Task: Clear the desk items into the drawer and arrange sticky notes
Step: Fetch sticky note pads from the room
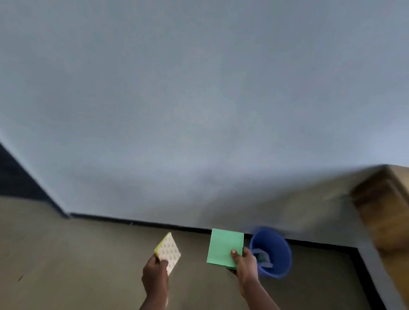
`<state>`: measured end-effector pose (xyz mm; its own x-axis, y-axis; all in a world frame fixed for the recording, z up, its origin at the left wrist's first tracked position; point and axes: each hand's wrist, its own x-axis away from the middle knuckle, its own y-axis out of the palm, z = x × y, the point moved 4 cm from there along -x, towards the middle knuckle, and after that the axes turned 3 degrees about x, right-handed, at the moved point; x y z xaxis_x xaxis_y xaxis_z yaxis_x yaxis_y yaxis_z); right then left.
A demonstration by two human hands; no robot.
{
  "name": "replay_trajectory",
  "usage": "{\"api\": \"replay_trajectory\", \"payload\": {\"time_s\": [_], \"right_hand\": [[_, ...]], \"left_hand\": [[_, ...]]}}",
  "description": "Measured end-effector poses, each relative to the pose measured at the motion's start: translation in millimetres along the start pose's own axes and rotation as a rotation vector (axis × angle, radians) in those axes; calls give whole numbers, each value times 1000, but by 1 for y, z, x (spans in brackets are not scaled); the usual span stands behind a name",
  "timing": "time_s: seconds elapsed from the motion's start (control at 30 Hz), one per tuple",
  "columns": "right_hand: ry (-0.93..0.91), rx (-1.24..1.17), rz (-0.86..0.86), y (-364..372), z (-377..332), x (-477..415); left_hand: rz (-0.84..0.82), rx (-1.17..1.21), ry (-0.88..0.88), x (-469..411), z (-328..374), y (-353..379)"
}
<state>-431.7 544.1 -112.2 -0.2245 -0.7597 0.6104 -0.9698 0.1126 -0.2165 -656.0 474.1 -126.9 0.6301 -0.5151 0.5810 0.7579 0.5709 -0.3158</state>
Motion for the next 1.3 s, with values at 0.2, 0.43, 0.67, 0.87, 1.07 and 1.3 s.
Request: {"api": "replay_trajectory", "payload": {"time_s": [0.2, 0.43, 0.67, 0.87, 1.07, 1.3], "right_hand": [[-69, -64, 254, -136, -27, 33], [-186, -297, 567, -286, -78, 95], [-174, -442, 776, -436, -87, 127], [-128, -411, 887, -539, -64, 109], [-39, -322, 914, -608, -36, 78], [43, -247, 901, -653, -20, 58]], "left_hand": [[-213, 0, 140, 93, 58, 60], [-405, -232, 644, 219, 151, 155], [-576, -451, 1077, 368, 189, 243], [-674, -579, 1349, 457, 175, 334], [-718, -872, 1564, 507, 152, 438], [-718, -1137, 1450, 514, 112, 513]]}}
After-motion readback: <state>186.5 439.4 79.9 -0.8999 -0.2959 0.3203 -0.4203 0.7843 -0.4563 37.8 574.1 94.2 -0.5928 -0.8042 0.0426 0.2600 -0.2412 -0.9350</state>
